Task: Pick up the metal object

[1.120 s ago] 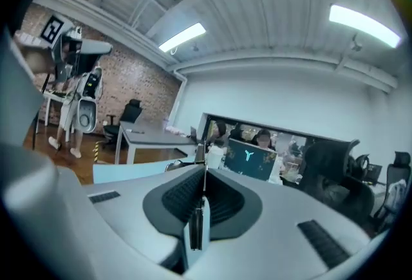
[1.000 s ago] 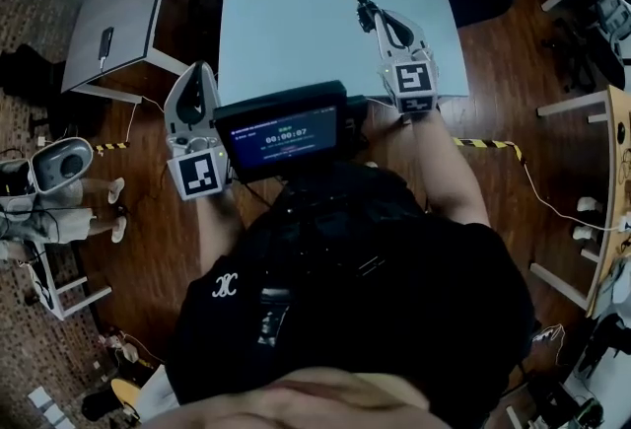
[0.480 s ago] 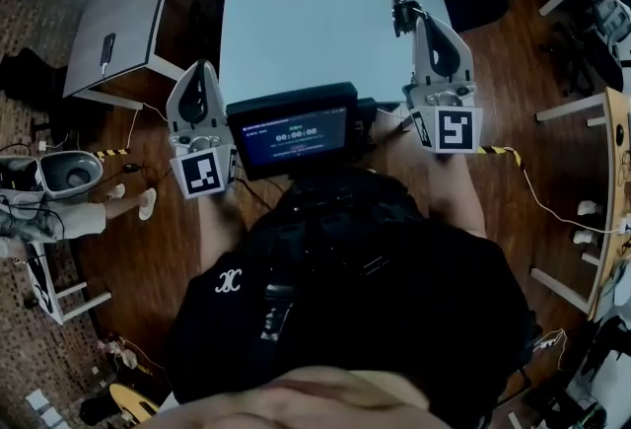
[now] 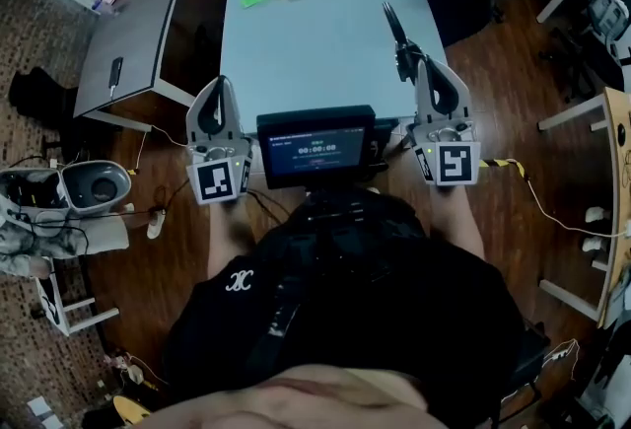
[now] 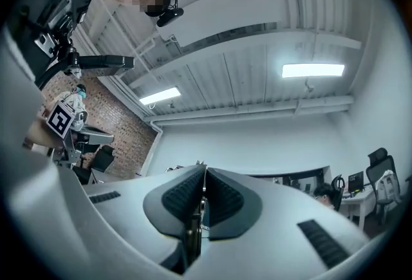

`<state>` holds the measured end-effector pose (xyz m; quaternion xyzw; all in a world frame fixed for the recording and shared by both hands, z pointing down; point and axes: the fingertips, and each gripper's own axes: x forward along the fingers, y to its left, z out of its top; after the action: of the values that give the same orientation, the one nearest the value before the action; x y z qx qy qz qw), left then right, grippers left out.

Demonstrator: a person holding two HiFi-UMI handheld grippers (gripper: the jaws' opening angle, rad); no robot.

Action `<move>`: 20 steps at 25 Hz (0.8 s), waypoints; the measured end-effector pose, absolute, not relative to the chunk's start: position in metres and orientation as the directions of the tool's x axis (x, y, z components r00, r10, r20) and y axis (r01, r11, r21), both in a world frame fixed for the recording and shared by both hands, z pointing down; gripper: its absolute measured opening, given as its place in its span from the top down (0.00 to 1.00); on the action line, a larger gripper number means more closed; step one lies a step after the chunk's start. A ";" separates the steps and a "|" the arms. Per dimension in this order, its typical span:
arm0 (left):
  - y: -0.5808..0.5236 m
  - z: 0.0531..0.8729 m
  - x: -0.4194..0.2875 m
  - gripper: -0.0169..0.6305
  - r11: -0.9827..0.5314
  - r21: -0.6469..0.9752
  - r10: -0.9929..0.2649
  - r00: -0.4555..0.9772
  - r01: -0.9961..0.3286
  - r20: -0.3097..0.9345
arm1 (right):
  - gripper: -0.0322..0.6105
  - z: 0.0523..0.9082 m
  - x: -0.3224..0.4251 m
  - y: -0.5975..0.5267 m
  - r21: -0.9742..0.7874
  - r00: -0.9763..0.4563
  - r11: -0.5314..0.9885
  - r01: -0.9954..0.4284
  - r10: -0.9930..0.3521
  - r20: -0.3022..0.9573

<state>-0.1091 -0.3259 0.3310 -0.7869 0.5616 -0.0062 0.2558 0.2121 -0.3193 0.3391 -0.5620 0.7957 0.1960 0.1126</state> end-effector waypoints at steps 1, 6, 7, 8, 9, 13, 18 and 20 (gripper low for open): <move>-0.323 0.331 -0.102 0.96 -0.238 -0.405 -0.888 0.367 -0.882 -0.278 | 0.98 0.339 0.217 -0.315 0.187 -0.349 0.297 -0.936 -0.848 -0.400; -0.306 0.337 -0.077 0.96 -0.227 -0.398 -0.897 0.350 -0.889 -0.270 | 0.98 0.340 0.234 -0.296 0.168 -0.391 0.353 -0.920 -0.847 -0.360; -0.302 0.338 -0.074 0.96 -0.227 -0.398 -0.899 0.349 -0.889 -0.265 | 0.98 0.340 0.236 -0.292 0.169 -0.397 0.359 -0.918 -0.847 -0.355; -0.297 0.340 -0.072 0.96 -0.229 -0.398 -0.899 0.350 -0.889 -0.264 | 0.98 0.338 0.238 -0.287 0.172 -0.399 0.361 -0.917 -0.845 -0.355; -0.291 0.342 -0.071 0.96 -0.232 -0.397 -0.899 0.351 -0.888 -0.261 | 0.98 0.336 0.240 -0.281 0.176 -0.400 0.360 -0.916 -0.844 -0.359; -0.282 0.343 -0.069 0.96 -0.252 -0.377 -0.900 0.359 -0.891 -0.246 | 0.97 0.331 0.242 -0.264 0.181 -0.396 0.352 -0.918 -0.843 -0.366; -0.275 0.329 -0.064 0.96 -0.275 -0.386 -0.884 0.389 -0.881 -0.259 | 0.98 0.326 0.240 -0.246 0.170 -0.390 0.352 -0.920 -0.850 -0.353; -0.254 0.322 -0.061 0.96 -0.298 -0.374 -0.877 0.407 -0.878 -0.255 | 0.97 0.326 0.233 -0.222 0.174 -0.388 0.348 -0.921 -0.850 -0.355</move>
<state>-0.0609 -0.2542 0.3222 -0.8056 0.5447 0.0008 0.2329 0.2327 -0.2223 0.3257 -0.5436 0.8147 0.1744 0.1017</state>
